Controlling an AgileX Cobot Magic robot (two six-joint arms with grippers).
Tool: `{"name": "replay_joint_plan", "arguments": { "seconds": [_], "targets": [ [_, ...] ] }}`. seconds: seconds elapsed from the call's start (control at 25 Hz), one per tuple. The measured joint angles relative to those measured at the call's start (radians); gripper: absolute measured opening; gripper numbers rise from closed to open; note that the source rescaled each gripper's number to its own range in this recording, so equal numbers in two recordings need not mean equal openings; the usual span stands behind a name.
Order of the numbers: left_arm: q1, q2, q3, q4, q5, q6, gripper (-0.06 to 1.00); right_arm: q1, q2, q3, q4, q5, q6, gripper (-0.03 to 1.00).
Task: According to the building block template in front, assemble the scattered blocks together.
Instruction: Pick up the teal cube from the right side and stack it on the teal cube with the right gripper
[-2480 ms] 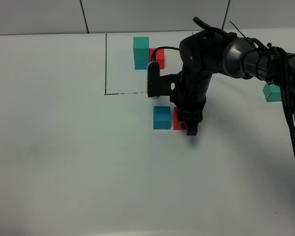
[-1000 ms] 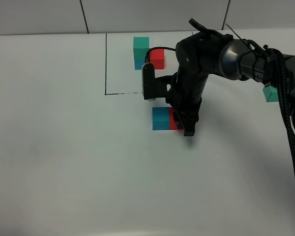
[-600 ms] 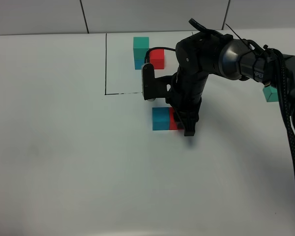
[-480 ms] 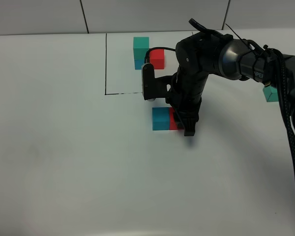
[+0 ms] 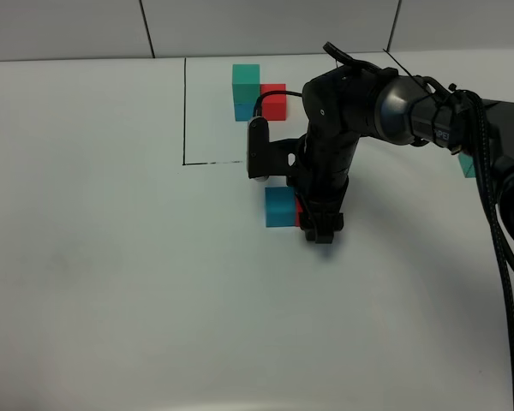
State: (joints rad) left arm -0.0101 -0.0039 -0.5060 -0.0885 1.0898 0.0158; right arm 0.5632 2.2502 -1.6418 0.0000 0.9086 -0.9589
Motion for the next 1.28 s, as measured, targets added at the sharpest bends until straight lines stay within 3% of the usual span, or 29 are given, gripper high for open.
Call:
{"name": "replay_joint_plan", "arguments": {
  "seconds": [0.12,0.24,0.48,0.72,0.84,1.08,1.28],
  "targets": [
    [0.000,0.000,0.000,0.000,0.000,0.000,0.76,0.000,-0.033,0.000,-0.021,0.009,0.060,0.77],
    [0.000,0.000,0.000,0.000,0.000,0.000,0.76,-0.007,-0.087,0.000,-0.049,0.028,0.147,0.85],
    [0.000,0.000,0.000,0.000,0.000,0.000,0.76,-0.110,-0.182,0.011,-0.088,0.035,0.425,0.86],
    [0.000,0.000,0.000,0.000,0.000,0.000,0.76,-0.293,-0.229,0.088,-0.090,0.014,0.775,0.86],
    [0.000,0.000,0.000,0.000,0.000,0.000,0.76,-0.370,-0.230,0.091,-0.092,0.007,0.886,0.84],
    [0.000,0.000,0.000,0.000,0.000,0.000,0.76,-0.480,-0.236,0.091,-0.072,-0.021,0.944,0.82],
    [0.000,0.000,0.000,0.000,0.000,0.000,0.76,-0.550,-0.236,0.091,0.007,-0.025,0.894,0.82]
  ]
}}
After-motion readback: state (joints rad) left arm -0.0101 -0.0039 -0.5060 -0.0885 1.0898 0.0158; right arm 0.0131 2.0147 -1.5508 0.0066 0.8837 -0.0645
